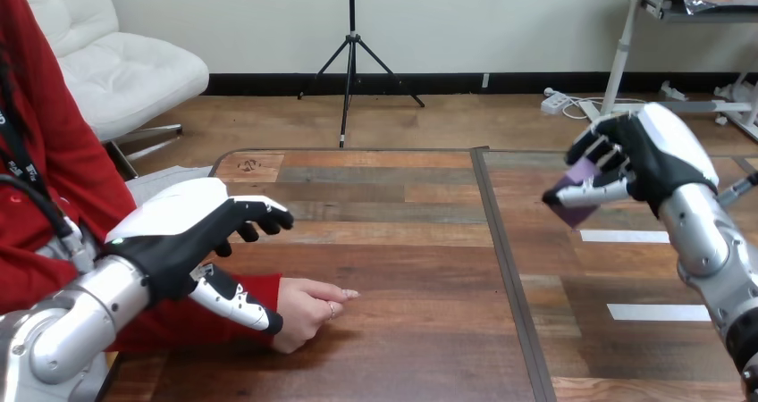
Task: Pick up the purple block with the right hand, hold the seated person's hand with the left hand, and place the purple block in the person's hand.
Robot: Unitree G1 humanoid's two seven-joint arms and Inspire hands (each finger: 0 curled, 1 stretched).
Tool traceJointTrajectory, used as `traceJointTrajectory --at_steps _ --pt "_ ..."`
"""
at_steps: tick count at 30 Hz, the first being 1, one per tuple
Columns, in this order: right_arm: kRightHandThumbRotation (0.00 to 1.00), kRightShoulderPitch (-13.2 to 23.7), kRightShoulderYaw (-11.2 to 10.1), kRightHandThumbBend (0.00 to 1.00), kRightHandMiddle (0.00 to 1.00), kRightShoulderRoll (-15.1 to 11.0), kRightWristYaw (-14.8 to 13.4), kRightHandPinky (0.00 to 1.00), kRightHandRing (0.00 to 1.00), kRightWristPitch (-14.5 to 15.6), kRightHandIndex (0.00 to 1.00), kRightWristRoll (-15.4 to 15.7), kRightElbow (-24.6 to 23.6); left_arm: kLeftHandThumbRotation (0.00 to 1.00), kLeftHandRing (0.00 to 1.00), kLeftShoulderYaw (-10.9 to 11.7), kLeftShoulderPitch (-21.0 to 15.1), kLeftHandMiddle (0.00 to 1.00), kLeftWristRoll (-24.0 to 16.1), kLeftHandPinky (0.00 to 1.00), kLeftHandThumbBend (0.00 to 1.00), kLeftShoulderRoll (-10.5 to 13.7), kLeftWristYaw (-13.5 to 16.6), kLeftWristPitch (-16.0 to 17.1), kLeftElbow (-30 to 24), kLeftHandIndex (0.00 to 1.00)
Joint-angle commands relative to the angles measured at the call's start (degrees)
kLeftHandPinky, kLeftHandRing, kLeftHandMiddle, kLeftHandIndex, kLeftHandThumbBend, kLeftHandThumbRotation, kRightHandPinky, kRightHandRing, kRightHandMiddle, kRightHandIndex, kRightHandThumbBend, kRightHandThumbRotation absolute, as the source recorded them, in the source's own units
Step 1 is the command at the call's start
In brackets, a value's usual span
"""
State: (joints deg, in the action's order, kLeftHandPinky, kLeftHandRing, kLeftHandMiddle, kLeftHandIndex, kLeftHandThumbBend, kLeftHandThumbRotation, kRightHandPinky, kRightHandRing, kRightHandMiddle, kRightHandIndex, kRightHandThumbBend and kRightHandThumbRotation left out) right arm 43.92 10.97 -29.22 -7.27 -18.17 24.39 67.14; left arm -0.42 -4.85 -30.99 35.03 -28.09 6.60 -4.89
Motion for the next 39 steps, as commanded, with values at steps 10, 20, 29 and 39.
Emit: traceJointTrajectory --at_steps 10,20,29,39 --pt "0.00 4.9 -1.1 0.71 0.50 -1.2 0.6 0.45 0.46 -1.1 0.49 -0.6 -7.2 0.07 0.75 -2.5 -4.2 0.77 -3.7 0.66 0.97 0.8 6.2 2.2 1.3 0.77" --pt "0.00 4.0 -1.5 0.72 0.49 -1.3 0.0 0.44 0.45 -2.0 0.49 -0.6 -9.7 0.01 0.77 -4.2 -4.5 0.78 -6.5 0.72 0.96 1.0 7.3 0.6 1.6 0.76" --pt "0.00 3.5 -1.9 0.74 0.48 -1.4 0.0 0.43 0.44 -1.8 0.48 -0.8 -11.6 0.02 0.79 -5.6 -5.6 0.79 -8.4 0.75 0.93 1.2 4.3 -2.4 1.0 0.77" --pt "0.00 3.3 -2.3 0.74 0.48 -1.5 0.0 0.45 0.44 -2.4 0.48 -1.0 -12.3 0.04 0.81 -7.0 -7.4 0.81 -9.4 0.77 0.92 1.6 -1.2 -7.4 -0.4 0.79"
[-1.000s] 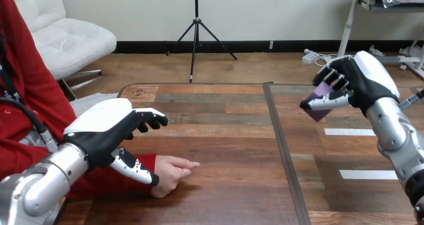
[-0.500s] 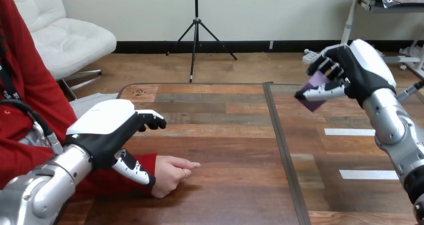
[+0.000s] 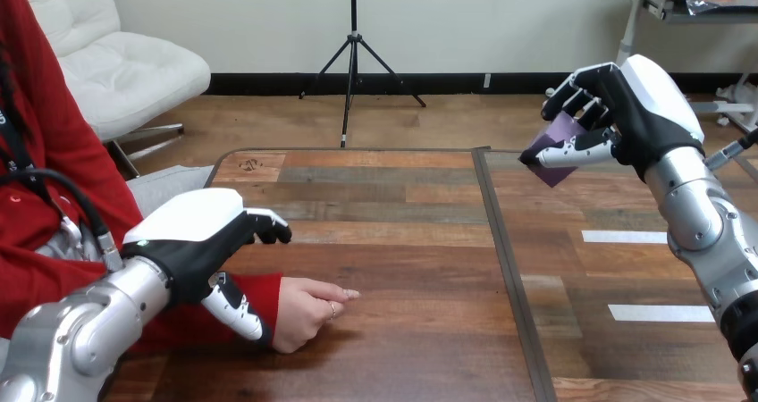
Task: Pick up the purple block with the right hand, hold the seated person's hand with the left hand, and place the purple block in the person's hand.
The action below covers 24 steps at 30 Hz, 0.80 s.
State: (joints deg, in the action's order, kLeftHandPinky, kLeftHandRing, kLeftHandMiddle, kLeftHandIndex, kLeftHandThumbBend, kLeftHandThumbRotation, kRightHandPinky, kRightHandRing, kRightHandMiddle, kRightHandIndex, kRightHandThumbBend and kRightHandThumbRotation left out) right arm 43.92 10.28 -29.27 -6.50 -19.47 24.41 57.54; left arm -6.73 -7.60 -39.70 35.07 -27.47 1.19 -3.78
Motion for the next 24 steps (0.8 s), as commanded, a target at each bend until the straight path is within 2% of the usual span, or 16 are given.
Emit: traceJointTrajectory --at_steps 1,17,24 --pt "0.00 3.3 -1.7 0.74 0.48 -1.5 -0.7 0.45 0.44 -1.1 0.48 -1.1 -2.7 0.04 0.82 -0.8 -4.8 0.81 -0.8 0.77 0.92 1.6 -2.3 -2.3 -1.7 0.79" --pt "0.00 3.2 -1.7 0.74 0.49 -1.7 -1.2 0.46 0.45 -0.6 0.47 -0.6 -2.8 0.05 0.79 -1.7 -7.5 0.80 -0.7 0.70 0.93 2.6 -7.6 -4.7 -1.9 0.79" --pt "0.00 3.2 -1.9 0.73 0.49 -1.7 -1.1 0.46 0.46 0.0 0.48 -0.7 -2.8 0.06 0.79 -2.0 -8.5 0.80 -0.7 0.69 0.93 3.1 -8.9 -4.6 -1.5 0.79"
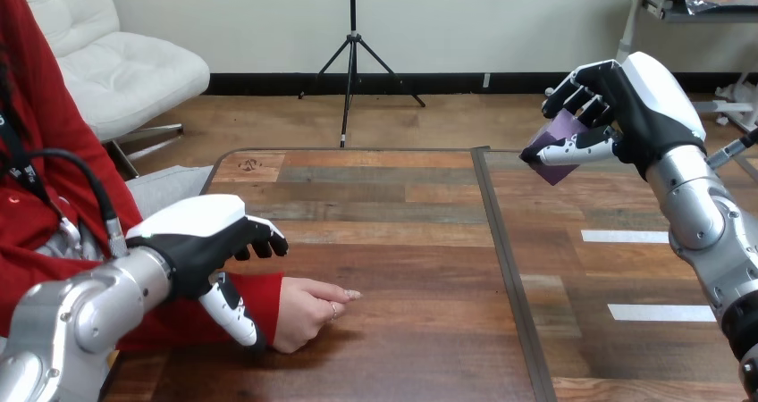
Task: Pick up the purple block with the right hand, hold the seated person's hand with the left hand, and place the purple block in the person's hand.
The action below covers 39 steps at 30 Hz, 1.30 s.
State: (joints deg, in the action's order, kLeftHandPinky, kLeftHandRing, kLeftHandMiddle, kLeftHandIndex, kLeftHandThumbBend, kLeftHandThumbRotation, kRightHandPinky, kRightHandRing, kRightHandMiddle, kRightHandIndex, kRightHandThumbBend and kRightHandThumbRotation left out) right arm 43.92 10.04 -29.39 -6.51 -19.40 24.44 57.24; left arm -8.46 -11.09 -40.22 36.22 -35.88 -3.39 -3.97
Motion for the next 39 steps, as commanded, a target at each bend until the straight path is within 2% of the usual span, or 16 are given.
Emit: traceJointTrajectory --at_steps 1,17,30,39 --pt "0.00 3.2 -1.6 0.73 0.49 -1.6 -1.3 0.46 0.46 -0.1 0.48 -0.7 -2.4 0.06 0.79 -0.3 -5.2 0.80 -0.2 0.69 0.93 2.0 -0.6 -0.1 -1.3 0.79" --pt "0.00 2.9 -1.7 0.73 0.49 -1.6 -1.6 0.45 0.46 -0.4 0.48 -0.6 -2.4 0.05 0.77 -1.8 -7.2 0.79 -0.8 0.66 0.94 3.1 -2.4 0.1 -0.5 0.77" --pt "0.00 2.7 -1.9 0.74 0.49 -1.6 -2.1 0.45 0.45 -2.0 0.47 -0.7 -2.5 0.01 0.75 -4.1 -8.5 0.78 -3.6 0.64 0.93 4.0 -1.9 0.6 1.2 0.77" --pt "0.00 2.5 -2.2 0.75 0.49 -1.4 -2.2 0.44 0.45 -2.0 0.47 -0.7 -2.7 0.02 0.76 -5.8 -9.8 0.79 -5.6 0.64 0.92 3.7 -3.1 -0.7 2.7 0.78"
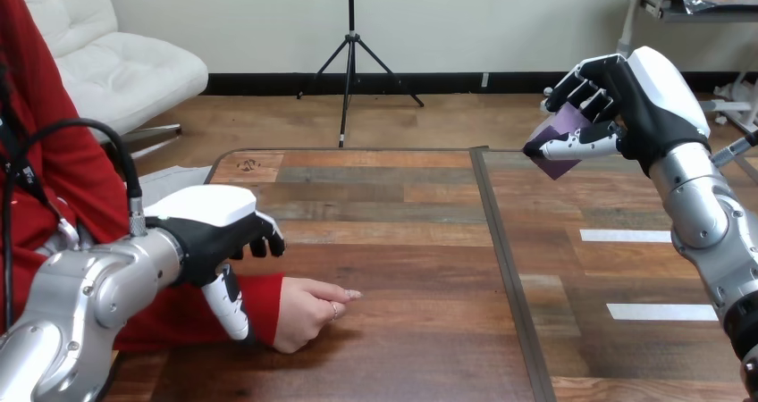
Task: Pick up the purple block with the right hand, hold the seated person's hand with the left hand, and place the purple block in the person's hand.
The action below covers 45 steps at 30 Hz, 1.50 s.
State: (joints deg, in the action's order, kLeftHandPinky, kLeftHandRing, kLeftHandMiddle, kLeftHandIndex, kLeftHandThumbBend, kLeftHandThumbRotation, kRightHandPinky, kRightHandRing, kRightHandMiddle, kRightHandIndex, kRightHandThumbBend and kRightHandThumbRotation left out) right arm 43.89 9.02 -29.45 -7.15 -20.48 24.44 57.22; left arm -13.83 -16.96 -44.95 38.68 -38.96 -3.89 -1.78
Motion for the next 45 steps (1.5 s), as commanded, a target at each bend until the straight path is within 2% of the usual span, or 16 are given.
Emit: traceJointTrajectory --at_steps 1,14,24,37,45 --pt "0.00 2.5 -1.3 0.74 0.48 -1.4 -1.6 0.44 0.45 -0.9 0.47 -0.7 -2.7 0.02 0.76 -1.0 -4.3 0.79 -1.5 0.64 0.92 1.0 -0.6 -0.9 1.0 0.78" --pt "0.00 2.6 -1.4 0.74 0.48 -1.5 -1.4 0.44 0.44 -0.7 0.47 -0.6 -2.8 0.03 0.78 -3.6 -6.0 0.81 -4.1 0.64 0.92 0.0 -3.6 -4.2 2.4 0.80" --pt "0.00 2.8 -1.6 0.74 0.48 -1.5 -1.2 0.43 0.44 -1.0 0.47 -1.0 -2.6 0.04 0.78 -5.0 -7.2 0.81 -4.3 0.64 0.92 -0.3 -4.7 -4.9 4.0 0.80" --pt "0.00 3.0 -1.9 0.74 0.46 -1.6 -1.2 0.41 0.42 -1.7 0.46 -1.2 -2.1 0.06 0.79 -6.7 -8.9 0.82 -4.1 0.67 0.92 -0.9 -5.0 -5.3 7.0 0.82" --pt "0.00 2.9 -2.1 0.74 0.47 -1.4 -1.4 0.40 0.42 -1.9 0.46 -1.3 -2.2 0.07 0.80 -7.6 -9.7 0.83 -3.5 0.68 0.91 -1.4 -3.6 -4.2 9.9 0.82"
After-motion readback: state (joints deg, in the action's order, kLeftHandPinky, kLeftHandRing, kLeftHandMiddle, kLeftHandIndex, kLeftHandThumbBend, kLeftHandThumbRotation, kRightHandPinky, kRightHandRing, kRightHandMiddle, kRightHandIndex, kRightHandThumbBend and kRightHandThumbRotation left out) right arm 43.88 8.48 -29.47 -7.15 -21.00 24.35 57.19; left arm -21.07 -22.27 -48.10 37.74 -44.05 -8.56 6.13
